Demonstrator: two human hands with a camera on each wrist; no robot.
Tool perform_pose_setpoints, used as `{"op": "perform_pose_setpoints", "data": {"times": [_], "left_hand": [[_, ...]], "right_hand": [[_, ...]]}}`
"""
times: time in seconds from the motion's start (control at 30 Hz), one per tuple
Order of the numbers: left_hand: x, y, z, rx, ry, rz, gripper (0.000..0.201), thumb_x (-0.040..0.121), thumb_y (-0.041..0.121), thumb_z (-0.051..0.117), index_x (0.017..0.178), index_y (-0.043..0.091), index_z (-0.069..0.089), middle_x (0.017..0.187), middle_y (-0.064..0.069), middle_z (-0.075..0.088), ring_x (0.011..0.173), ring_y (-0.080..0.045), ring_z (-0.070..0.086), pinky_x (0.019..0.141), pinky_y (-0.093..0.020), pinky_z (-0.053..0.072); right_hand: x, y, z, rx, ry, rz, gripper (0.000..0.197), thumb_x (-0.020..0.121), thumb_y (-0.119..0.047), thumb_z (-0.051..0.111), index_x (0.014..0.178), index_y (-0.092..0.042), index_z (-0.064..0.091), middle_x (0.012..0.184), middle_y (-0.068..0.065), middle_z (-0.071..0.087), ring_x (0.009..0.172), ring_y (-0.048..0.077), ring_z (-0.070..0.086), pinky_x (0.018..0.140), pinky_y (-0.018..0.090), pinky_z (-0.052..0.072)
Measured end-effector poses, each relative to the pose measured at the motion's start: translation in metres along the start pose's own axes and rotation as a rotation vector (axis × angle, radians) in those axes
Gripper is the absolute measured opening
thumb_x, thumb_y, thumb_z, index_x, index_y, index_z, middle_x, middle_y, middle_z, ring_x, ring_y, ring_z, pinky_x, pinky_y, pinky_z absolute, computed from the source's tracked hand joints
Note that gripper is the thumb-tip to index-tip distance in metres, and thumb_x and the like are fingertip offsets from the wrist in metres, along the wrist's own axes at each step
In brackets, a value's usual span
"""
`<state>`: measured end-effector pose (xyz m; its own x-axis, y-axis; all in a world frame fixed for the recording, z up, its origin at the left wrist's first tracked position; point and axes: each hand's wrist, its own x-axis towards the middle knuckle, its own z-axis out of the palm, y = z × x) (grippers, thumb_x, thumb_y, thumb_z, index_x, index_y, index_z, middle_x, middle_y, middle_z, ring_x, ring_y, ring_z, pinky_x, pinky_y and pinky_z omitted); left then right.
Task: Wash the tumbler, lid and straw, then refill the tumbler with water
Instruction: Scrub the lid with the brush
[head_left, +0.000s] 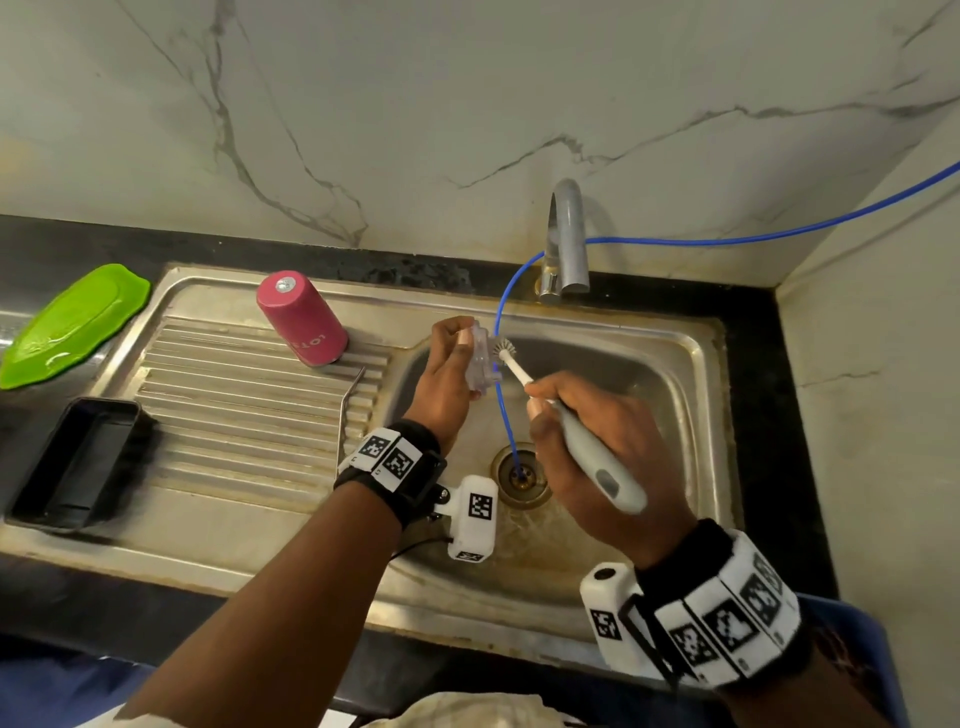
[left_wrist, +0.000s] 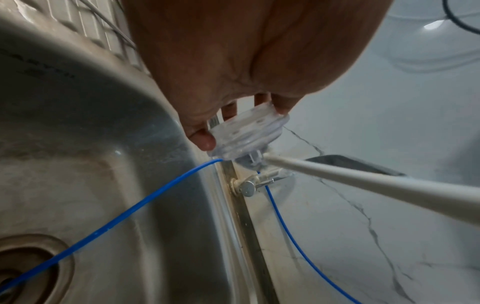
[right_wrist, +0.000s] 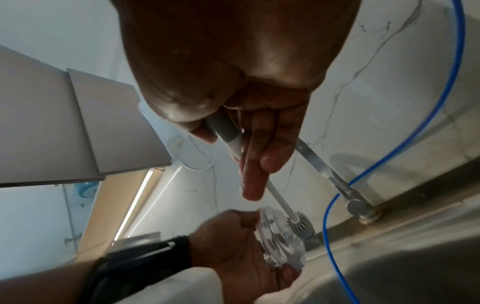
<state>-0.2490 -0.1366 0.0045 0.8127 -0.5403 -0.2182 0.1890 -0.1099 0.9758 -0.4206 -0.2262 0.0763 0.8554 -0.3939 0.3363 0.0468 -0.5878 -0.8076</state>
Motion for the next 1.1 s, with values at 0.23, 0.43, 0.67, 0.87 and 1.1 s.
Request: {"op": "perform_pose_setpoints", "data": {"times": [0.23,0.43,0.67,0.87,1.1], "left_hand": [[0.005,-0.002,-0.013,0.02,0.041,0.001,0.021,0.114,0.03,0.035,0.128,0.021,0.048,0.109,-0.001,0.062,0.087,-0.013,0.062,0.065,-0.024,0.05],[-0.001,-0.005,-0.005,-0.026,-0.073,-0.01,0.026,0.114,0.024,0.038,0.134,0.011,0.049,0.12,-0.005,0.065,0.096,-0.014,0.067,0.07,-0.022,0.056],[0.004,-0.004,-0.014,-0.011,0.061,0.029,0.025,0.114,0.019,0.035,0.136,0.014,0.047,0.11,0.002,0.061,0.089,-0.006,0.064,0.066,-0.015,0.053],[0.0,-0.015,-0.003,-0.048,-0.021,0.034,0.025,0.114,0.027,0.04,0.134,0.013,0.045,0.121,-0.005,0.06,0.094,-0.013,0.066,0.067,-0.021,0.056],[0.003,-0.013,-0.008,-0.177,-0.019,-0.033,0.025,0.106,0.034,0.044,0.126,0.024,0.055,0.119,-0.003,0.066,0.099,-0.02,0.065,0.07,-0.032,0.055]], "right_hand": [[0.001,-0.002,-0.013,0.071,-0.053,0.02,0.022,0.105,-0.028,0.054,0.101,-0.012,0.068,0.071,-0.004,0.063,0.062,0.018,0.069,0.057,0.039,0.053],[0.008,0.01,-0.01,0.058,0.003,0.086,0.017,0.105,-0.021,0.056,0.099,-0.01,0.068,0.073,-0.002,0.066,0.061,0.022,0.069,0.056,0.047,0.057],[0.002,-0.009,-0.02,0.085,-0.066,0.063,0.013,0.104,-0.015,0.059,0.098,-0.011,0.069,0.072,-0.002,0.066,0.06,0.018,0.07,0.055,0.039,0.053],[0.008,0.006,-0.015,0.077,-0.016,0.099,0.017,0.104,-0.021,0.057,0.095,-0.012,0.069,0.071,-0.001,0.066,0.059,0.021,0.069,0.056,0.048,0.056],[0.003,0.008,-0.018,0.169,0.162,0.125,0.02,0.108,-0.02,0.057,0.105,-0.01,0.074,0.075,0.002,0.069,0.062,0.024,0.071,0.057,0.053,0.058]]}}
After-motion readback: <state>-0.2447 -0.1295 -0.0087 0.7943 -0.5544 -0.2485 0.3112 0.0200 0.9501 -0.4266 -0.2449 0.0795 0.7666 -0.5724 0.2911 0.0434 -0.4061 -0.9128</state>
